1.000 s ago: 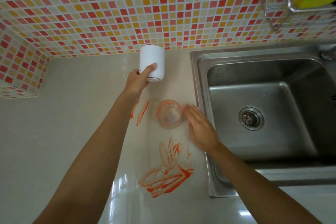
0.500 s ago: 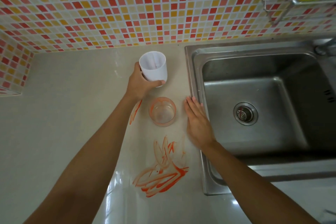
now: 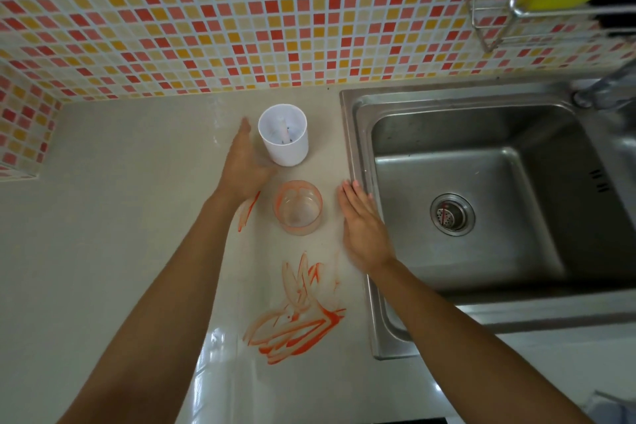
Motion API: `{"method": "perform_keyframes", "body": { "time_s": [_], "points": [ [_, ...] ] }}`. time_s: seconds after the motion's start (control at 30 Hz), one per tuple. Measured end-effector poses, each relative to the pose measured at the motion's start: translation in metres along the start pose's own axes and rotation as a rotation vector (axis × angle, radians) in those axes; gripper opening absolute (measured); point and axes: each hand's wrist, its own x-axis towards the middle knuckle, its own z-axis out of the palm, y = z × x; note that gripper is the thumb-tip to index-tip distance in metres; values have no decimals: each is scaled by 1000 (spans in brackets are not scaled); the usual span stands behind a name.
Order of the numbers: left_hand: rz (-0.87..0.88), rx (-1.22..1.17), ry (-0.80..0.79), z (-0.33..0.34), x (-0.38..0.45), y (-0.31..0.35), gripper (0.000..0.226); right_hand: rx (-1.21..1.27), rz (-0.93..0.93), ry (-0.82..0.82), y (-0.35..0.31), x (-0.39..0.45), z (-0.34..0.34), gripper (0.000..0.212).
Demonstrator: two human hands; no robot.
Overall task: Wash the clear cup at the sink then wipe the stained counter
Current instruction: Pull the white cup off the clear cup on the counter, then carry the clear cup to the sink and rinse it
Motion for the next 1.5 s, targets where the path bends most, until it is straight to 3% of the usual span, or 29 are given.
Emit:
{"method": "perform_keyframes", "body": {
  "time_s": [0.07, 0.13, 0.2, 0.27, 0.33, 0.5, 0.6, 0.8, 1.0, 1.13, 1.2, 1.3, 1.5],
  "points": [
    [-60, 39, 176, -11, -35, 6, 89, 43, 9, -41, -2, -1, -8, 49],
    [35, 4, 291, -13, -81, 13, 81, 100, 37, -63, -2, -7, -19, 51],
    [127, -32, 180, -2, -119, 15, 83, 101, 73, -56, 4, -21, -33, 57],
    [106, -4, 27, 14, -135, 15, 96, 30, 100, -47, 18, -43, -48, 62],
    [52, 9, -12, 29, -134, 15, 103, -41, 157, -70, 38, -66, -63, 60],
    [26, -79, 122, 53, -127, 28, 81, -102, 305, -50, 94, -129, -97, 66],
    [37, -56, 202, 61, -130, 34, 72, -146, 386, -104, 129, -167, -112, 56],
    [82, -42, 305, 88, -146, 68, 70, -213, 356, -224, 183, -202, -144, 54],
    [149, -65, 197, 156, -158, 129, 87, -275, 342, -329, 245, -211, -180, 49],
    [132, 47, 42, 212, -170, 165, 85, -316, 227, -270, 256, -218, -180, 47],
    [127, 107, -33, 240, -175, 172, 85, -318, 233, -215, 255, -219, -178, 58],
    [132, 277, -64, 274, -176, 172, 79, -297, 231, -180, 257, -220, -177, 71],
    [161, 664, -94, 308, -182, 180, 78, -313, 200, -111, 269, -221, -163, 60]
  ]
}}
